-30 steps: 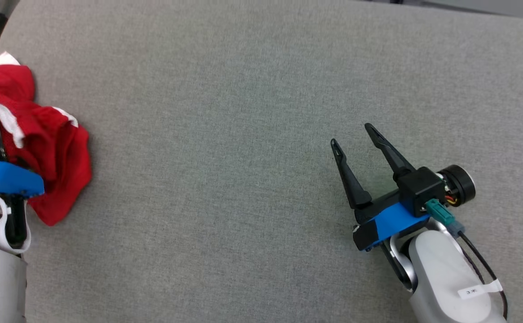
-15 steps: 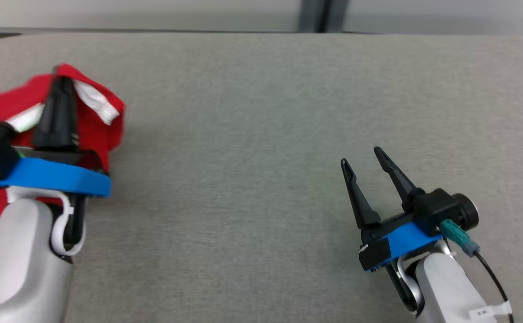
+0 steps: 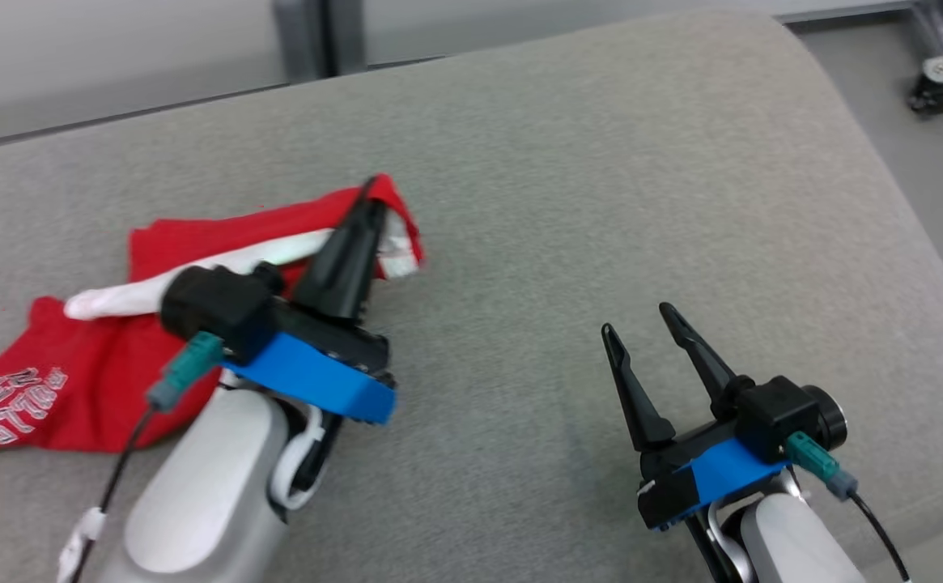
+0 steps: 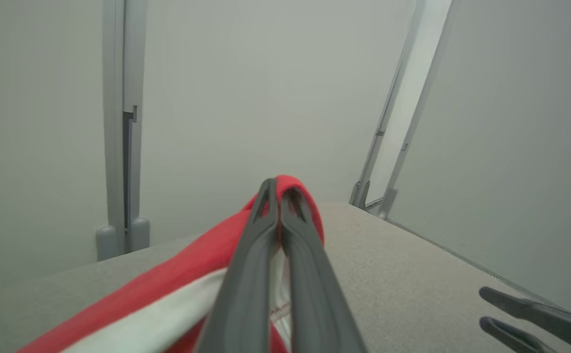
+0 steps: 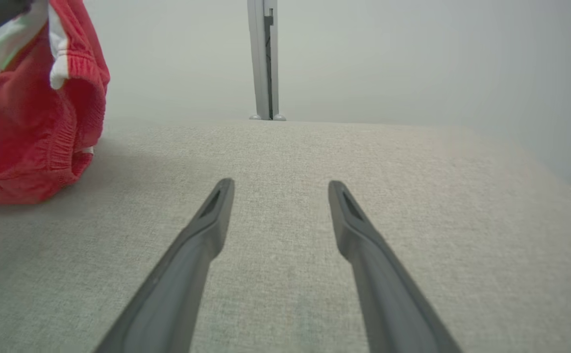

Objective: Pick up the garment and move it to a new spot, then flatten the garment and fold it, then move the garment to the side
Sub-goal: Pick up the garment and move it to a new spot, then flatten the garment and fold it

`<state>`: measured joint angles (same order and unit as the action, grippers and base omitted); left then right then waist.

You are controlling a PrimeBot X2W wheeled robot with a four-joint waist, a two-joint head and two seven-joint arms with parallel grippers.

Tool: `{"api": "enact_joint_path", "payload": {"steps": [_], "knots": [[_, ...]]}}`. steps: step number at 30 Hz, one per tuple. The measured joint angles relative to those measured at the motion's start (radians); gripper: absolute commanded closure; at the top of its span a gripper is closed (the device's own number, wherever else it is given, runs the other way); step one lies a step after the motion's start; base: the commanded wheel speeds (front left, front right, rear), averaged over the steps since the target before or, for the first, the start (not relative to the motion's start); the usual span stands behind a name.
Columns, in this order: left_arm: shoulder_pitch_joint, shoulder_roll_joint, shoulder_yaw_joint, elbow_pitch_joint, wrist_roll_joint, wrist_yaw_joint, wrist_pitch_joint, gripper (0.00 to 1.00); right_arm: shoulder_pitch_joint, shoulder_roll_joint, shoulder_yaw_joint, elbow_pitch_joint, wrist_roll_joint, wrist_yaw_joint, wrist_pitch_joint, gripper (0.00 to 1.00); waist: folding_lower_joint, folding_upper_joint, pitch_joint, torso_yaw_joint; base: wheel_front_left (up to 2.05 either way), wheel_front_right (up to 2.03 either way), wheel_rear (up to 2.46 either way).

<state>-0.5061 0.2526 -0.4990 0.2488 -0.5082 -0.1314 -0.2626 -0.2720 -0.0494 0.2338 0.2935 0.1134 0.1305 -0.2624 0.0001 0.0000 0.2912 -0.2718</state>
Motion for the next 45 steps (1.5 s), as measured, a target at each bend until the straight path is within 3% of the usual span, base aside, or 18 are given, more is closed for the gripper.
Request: {"api": "enact_joint_path", "payload": {"steps": [7,8,9,18,25,32,38,45], "knots": [[0.016,-0.068,-0.068,-0.012,0.04,0.0,0.0,1.0,0.036,0.0,0.012,-0.023,0.011,0.0,0.0,0.0,-0.0002,-0.0001,-0.026,-0.079,0.0,0.0,0.0],[0.024,-0.068,-0.07,0.003,0.058,0.0,0.0,0.6,0.038,0.0,0.012,-0.023,0.014,0.0,0.0,0.0,-0.0002,-0.0001,-0.029,-0.081,0.0,0.0,0.0],[0.038,-0.068,-0.071,0.021,0.064,0.0,0.0,0.0,0.039,0.0,0.011,-0.022,0.018,0.0,0.0,0.0,-0.0002,-0.0001,-0.033,-0.079,0.0,0.0,0.0],[0.186,-0.058,0.119,0.131,0.117,0.0,0.0,0.0,0.04,0.001,-0.018,0.007,0.018,0.0,0.0,0.0,0.0,-0.0001,-0.101,0.045,0.0,0.0,0.0],[0.311,-0.103,0.343,0.153,0.185,0.002,0.0,0.0,0.087,0.001,-0.09,0.043,0.002,0.0,0.0,0.0,-0.0003,-0.0001,-0.193,0.164,0.0,0.0,0.0],[0.427,-0.137,0.481,0.16,0.244,0.002,0.0,0.0,0.138,0.001,-0.126,0.064,-0.003,0.0,0.0,0.0,-0.0003,-0.0002,-0.255,0.217,0.0,0.0,0.0],[0.469,-0.165,0.499,0.158,0.263,0.002,0.0,0.0,0.157,0.001,-0.122,0.075,-0.003,0.0,0.0,0.0,-0.0001,-0.0002,-0.263,0.22,0.0,0.0,0.0],[0.401,-0.156,0.357,0.142,0.194,0.002,0.0,0.0,0.147,0.001,-0.1,0.07,-0.006,0.0,0.0,0.0,0.0,-0.0001,-0.214,0.186,0.0,0.0,0.0]]}}
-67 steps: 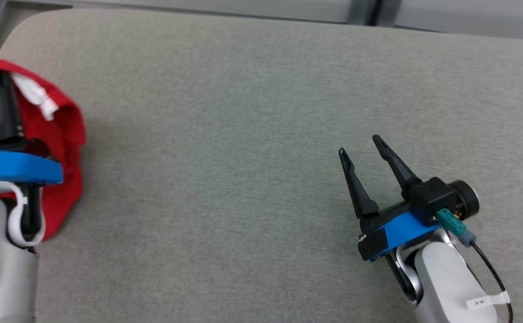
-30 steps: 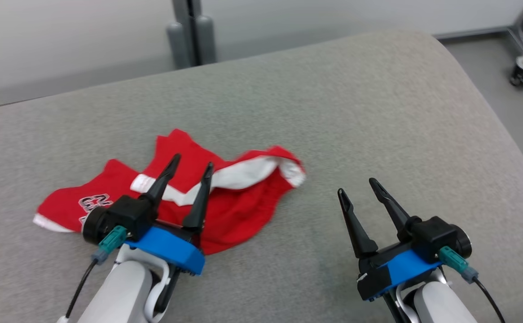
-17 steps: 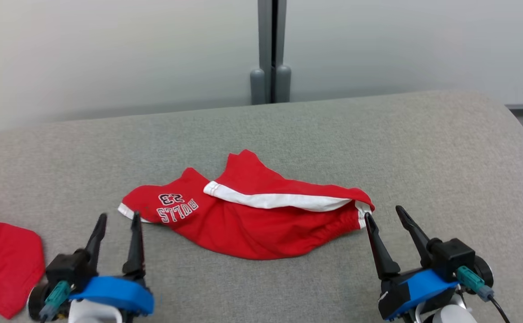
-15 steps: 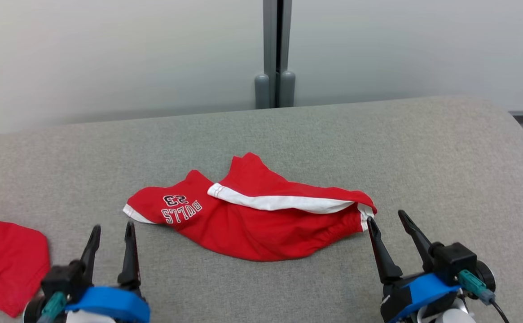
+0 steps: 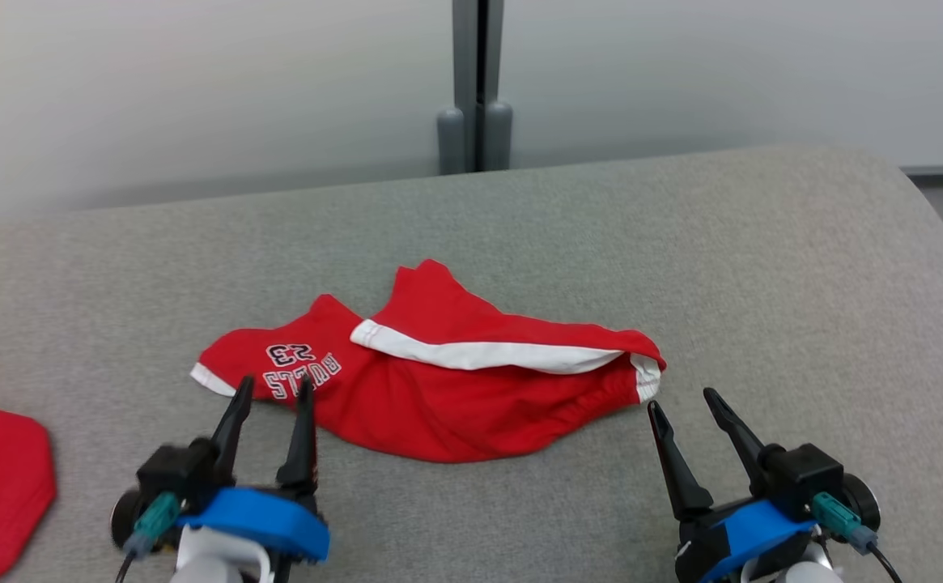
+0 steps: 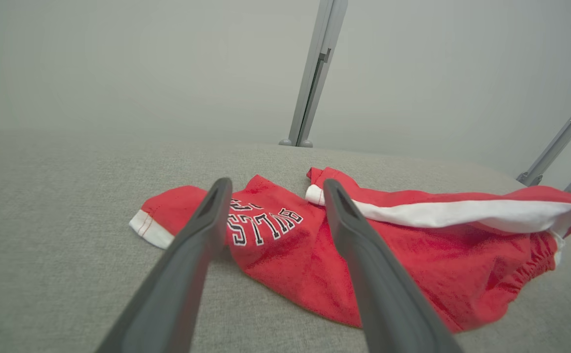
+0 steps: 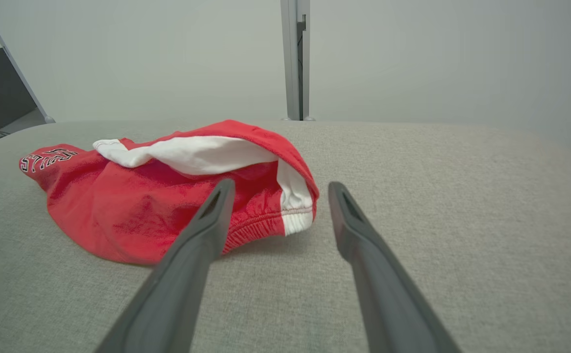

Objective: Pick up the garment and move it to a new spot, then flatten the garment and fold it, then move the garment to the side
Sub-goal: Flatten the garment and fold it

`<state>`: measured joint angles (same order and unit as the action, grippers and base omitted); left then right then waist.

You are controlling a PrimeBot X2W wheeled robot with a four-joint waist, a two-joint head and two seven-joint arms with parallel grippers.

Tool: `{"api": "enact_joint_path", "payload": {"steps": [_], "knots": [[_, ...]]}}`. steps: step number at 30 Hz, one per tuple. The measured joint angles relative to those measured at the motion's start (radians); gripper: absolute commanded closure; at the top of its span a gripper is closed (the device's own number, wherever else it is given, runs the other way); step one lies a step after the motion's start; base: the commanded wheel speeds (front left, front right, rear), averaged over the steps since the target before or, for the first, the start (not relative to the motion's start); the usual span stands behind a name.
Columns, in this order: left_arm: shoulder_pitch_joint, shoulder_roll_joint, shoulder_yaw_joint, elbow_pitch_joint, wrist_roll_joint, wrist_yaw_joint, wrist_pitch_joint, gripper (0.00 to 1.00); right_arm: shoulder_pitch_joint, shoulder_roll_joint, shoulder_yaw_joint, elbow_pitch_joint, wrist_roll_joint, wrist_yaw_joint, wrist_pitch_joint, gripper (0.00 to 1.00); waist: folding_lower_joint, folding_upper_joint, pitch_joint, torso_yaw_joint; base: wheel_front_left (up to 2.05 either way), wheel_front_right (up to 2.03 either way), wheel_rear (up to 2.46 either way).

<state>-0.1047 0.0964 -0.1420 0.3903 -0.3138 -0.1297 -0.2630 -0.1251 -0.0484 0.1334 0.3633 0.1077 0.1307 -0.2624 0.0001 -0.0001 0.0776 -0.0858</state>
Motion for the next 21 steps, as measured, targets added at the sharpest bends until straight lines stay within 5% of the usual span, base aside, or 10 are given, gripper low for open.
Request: {"api": "enact_joint_path", "payload": {"steps": [6,21], "knots": [[-0.159,0.048,-0.127,0.058,-0.098,0.0,0.0,0.0,-0.028,0.0,0.033,-0.014,0.002,0.0,0.0,0.0,0.0001,0.0002,0.076,-0.055,0.0,0.0,0.0],[-0.356,0.114,-0.23,0.314,-0.172,0.0,0.0,0.0,-0.047,0.0,0.062,-0.046,0.019,0.0,0.0,0.0,0.0001,0.0003,0.189,-0.141,0.0,0.0,0.0]]}}
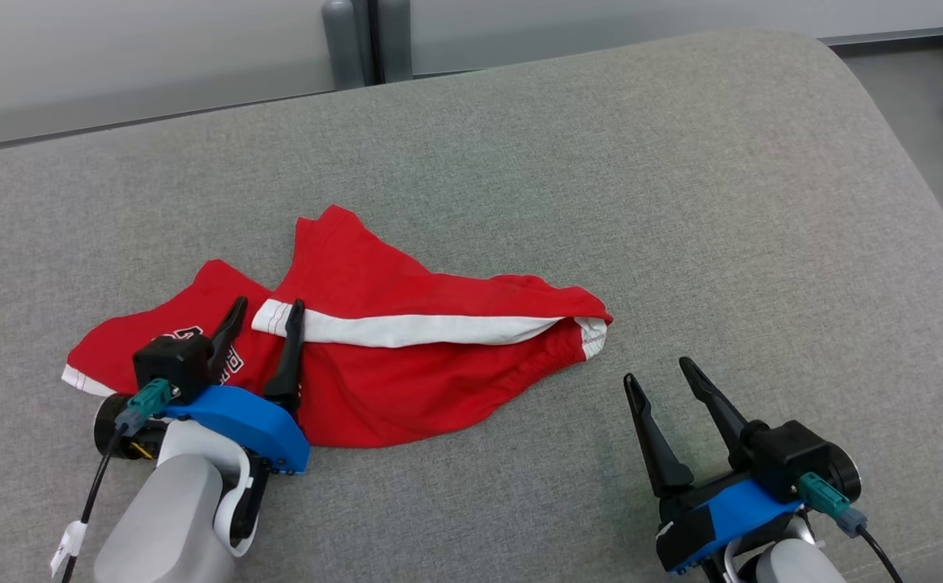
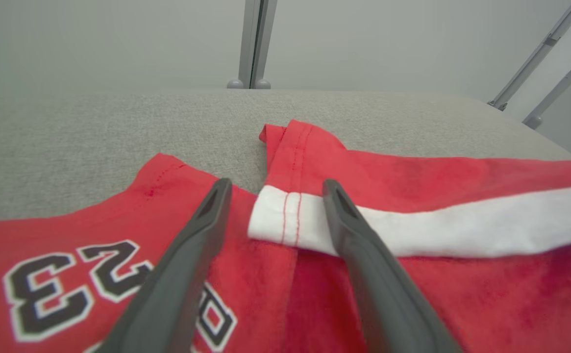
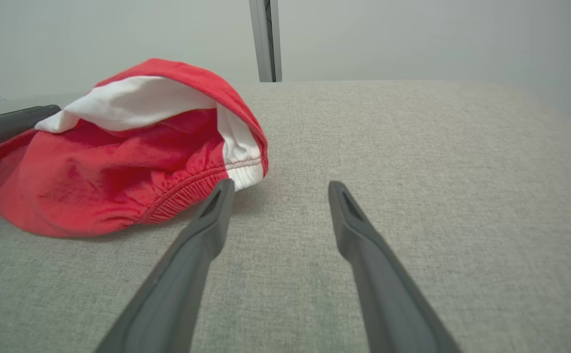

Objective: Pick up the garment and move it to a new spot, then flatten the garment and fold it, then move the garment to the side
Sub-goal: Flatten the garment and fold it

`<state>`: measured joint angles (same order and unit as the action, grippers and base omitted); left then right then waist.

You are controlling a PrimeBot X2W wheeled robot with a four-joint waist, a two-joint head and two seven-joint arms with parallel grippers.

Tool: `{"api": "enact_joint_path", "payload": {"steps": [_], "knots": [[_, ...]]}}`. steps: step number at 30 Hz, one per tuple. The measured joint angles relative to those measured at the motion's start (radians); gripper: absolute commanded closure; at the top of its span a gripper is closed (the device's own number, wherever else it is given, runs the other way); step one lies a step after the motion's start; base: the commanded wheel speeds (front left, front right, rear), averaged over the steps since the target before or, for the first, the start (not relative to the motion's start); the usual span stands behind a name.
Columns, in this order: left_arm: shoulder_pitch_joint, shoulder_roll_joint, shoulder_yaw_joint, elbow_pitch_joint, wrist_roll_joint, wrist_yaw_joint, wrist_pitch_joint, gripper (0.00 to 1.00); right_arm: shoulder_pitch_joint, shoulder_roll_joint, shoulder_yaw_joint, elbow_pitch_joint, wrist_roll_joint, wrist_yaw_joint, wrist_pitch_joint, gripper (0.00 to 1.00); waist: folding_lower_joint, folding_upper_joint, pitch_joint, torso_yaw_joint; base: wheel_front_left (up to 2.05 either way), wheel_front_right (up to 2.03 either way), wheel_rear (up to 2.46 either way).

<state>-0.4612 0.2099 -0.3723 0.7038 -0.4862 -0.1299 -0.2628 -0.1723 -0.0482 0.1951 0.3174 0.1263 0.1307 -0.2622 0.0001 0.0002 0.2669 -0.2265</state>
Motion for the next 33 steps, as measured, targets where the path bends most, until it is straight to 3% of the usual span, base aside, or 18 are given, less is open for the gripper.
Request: {"api": "enact_joint_path", "payload": {"steps": [5,6,7,8,15,22,27,32,33], "knots": [[-0.001,0.004,-0.031,-0.005,-0.01,0.0,0.0,0.0,-0.001,0.0,-0.001,-0.001,0.007,0.0,0.0,0.0,0.0,0.0,0.004,0.007,0.0,0.0,0.0],[-0.001,0.006,-0.041,-0.006,-0.008,0.0,0.0,0.36,-0.001,0.0,-0.003,-0.001,0.007,0.0,0.0,0.0,-0.0001,0.0,0.004,0.01,0.0,0.0,0.0],[-0.001,0.009,-0.053,-0.005,-0.005,0.0,0.0,0.59,-0.004,0.0,-0.002,-0.001,0.007,0.0,0.0,0.0,-0.0001,0.0,0.005,0.013,0.0,0.0,0.0],[-0.001,0.009,-0.061,-0.003,-0.007,0.0,0.0,1.0,-0.007,0.0,-0.001,-0.001,0.007,0.0,0.0,0.0,-0.0001,0.0,0.005,0.016,0.0,0.0,0.0],[0.001,-0.002,-0.061,-0.068,0.0,0.0,0.0,1.0,-0.012,0.0,-0.002,0.005,0.011,0.0,0.0,0.0,0.0,0.0,-0.019,0.045,0.0,0.0,0.0],[0.091,-0.056,0.022,-0.162,0.024,0.0,0.0,1.0,0.021,0.0,-0.038,0.053,0.013,0.0,0.0,0.0,-0.0004,-0.0004,-0.127,0.152,0.0,0.0,0.0],[0.169,-0.063,0.091,-0.114,0.061,0.0,0.0,1.0,0.039,0.0,-0.032,0.082,0.017,0.0,0.0,0.0,-0.0004,-0.0005,-0.18,0.221,0.0,0.0,0.0],[0.22,-0.069,0.169,-0.045,0.089,0.002,0.0,1.0,0.04,0.0,-0.016,0.1,0.043,0.0,0.0,0.0,-0.0003,-0.0005,-0.201,0.244,0.0,0.0,0.0],[0.231,-0.072,0.179,-0.033,0.102,0.002,0.0,0.95,0.042,0.0,-0.007,0.102,0.044,0.0,0.0,0.0,-0.0003,-0.0006,-0.204,0.244,0.0,0.0,0.0]]}}
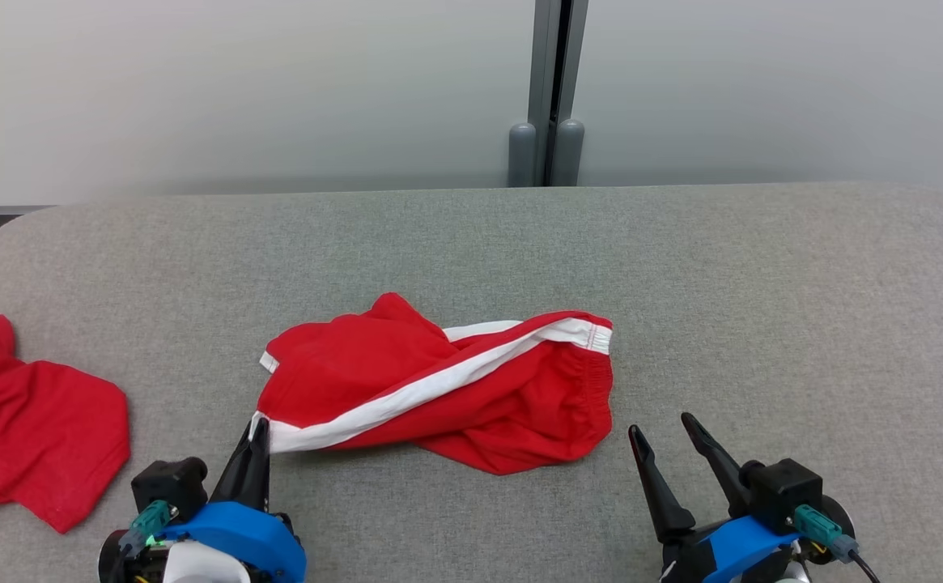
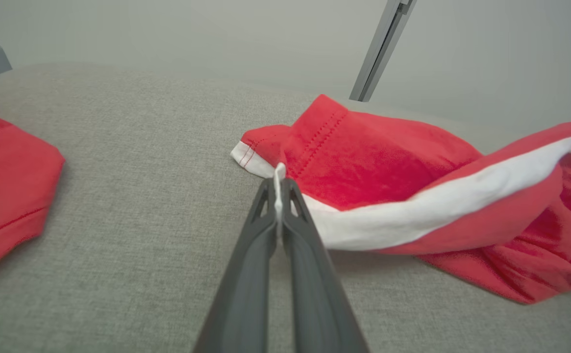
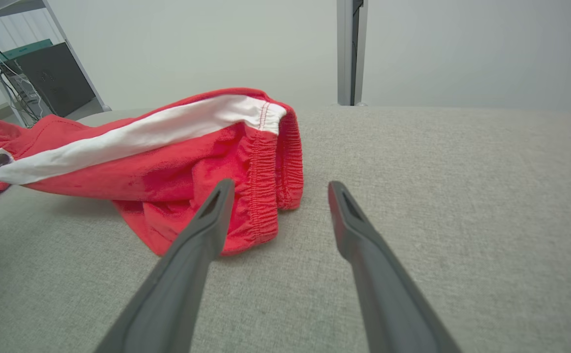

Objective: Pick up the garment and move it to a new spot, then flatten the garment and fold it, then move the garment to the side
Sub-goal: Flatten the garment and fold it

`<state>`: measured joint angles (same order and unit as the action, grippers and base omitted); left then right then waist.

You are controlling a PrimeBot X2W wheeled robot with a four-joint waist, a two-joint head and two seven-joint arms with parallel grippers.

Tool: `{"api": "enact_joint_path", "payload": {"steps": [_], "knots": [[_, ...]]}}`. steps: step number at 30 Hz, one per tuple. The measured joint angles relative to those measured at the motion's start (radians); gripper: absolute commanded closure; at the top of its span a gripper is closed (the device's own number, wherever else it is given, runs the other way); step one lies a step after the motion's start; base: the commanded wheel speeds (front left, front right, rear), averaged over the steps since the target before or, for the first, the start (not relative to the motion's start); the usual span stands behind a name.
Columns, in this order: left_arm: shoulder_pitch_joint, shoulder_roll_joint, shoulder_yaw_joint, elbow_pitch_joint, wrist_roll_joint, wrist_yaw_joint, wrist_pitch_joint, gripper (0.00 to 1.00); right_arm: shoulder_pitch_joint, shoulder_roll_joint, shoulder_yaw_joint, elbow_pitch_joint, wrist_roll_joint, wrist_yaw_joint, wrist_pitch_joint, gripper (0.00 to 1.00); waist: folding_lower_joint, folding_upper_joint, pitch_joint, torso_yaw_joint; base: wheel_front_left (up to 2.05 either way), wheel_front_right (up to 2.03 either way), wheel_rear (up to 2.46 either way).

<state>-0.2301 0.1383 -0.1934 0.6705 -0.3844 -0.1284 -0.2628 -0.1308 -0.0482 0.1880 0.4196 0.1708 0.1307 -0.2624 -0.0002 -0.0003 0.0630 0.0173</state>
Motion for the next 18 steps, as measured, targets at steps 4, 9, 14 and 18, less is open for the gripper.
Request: {"api": "enact_joint_path", "payload": {"steps": [4,9,14,18], "knots": [[0.033,-0.017,0.058,0.011,0.03,0.0,0.0,0.16,0.003,0.0,0.017,0.004,0.021,0.0,0.0,0.0,0.0001,0.0001,-0.006,-0.006,0.0,0.0,0.0],[0.075,-0.037,0.12,-0.039,0.086,0.0,0.0,0.0,-0.007,0.0,0.021,0.004,0.053,0.0,0.0,0.0,0.0001,0.0002,0.0,-0.009,0.0,0.0,0.0],[0.095,-0.055,0.169,-0.153,0.14,0.0,0.0,0.0,-0.038,0.0,-0.004,0.0,0.058,0.0,0.0,0.0,0.0002,0.0002,0.005,0.008,0.0,0.0,0.0],[0.13,-0.067,0.188,-0.201,0.171,-0.001,0.0,0.0,-0.04,0.0,-0.038,-0.025,0.047,0.0,0.0,0.0,0.0002,0.0005,-0.011,0.012,0.0,0.0,0.0]]}}
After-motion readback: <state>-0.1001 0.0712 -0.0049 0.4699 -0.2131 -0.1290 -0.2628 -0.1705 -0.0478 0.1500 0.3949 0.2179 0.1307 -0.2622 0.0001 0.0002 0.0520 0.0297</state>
